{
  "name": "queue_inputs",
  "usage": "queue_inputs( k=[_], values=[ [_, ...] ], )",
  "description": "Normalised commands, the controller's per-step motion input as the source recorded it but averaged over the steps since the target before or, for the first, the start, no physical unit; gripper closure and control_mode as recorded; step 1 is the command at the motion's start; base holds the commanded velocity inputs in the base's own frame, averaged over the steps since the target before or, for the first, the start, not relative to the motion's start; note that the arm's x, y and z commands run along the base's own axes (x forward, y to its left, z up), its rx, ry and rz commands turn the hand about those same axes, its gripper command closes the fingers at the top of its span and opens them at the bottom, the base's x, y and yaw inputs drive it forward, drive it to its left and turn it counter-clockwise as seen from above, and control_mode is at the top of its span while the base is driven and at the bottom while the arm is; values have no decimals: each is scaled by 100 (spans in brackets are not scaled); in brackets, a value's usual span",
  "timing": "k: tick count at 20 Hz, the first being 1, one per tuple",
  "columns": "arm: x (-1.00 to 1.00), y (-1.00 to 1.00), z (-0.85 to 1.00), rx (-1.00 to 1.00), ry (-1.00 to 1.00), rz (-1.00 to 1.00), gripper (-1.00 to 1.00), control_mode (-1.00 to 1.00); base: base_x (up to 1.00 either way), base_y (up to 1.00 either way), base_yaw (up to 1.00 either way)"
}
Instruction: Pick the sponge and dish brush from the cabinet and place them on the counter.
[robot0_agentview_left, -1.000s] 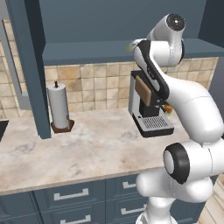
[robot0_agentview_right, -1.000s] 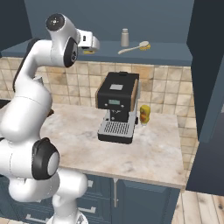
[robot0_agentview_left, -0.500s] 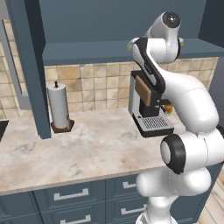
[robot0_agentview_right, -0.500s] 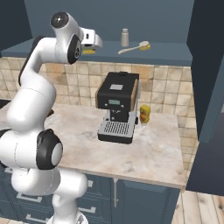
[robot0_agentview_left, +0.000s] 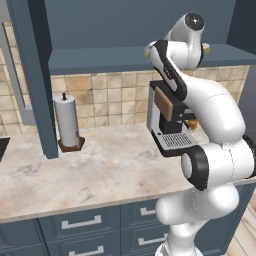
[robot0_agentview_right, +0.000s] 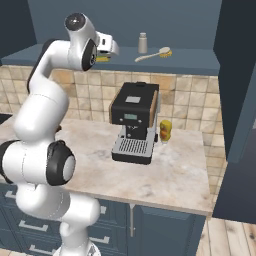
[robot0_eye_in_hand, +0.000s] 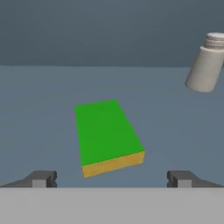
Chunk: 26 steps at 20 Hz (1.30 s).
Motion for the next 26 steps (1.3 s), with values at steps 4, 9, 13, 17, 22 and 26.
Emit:
queue_inputs(
  k=[4, 9, 13, 17, 22, 26],
  values=[
    [23, 0, -6, 4, 2, 0, -100, -100, 0, 0, 0],
    [20, 0, -11, 1, 0, 0, -100, -100, 0, 0, 0],
    [14, 1, -15, 0, 0, 0, -100, -100, 0, 0, 0],
    [13, 6, -12, 0, 0, 0, -100, -100, 0, 0, 0],
    [15, 10, -9, 0, 0, 0, -100, -100, 0, 0, 0],
    [15, 9, -7, 0, 0, 0, -100, -100, 0, 0, 0]
  ],
)
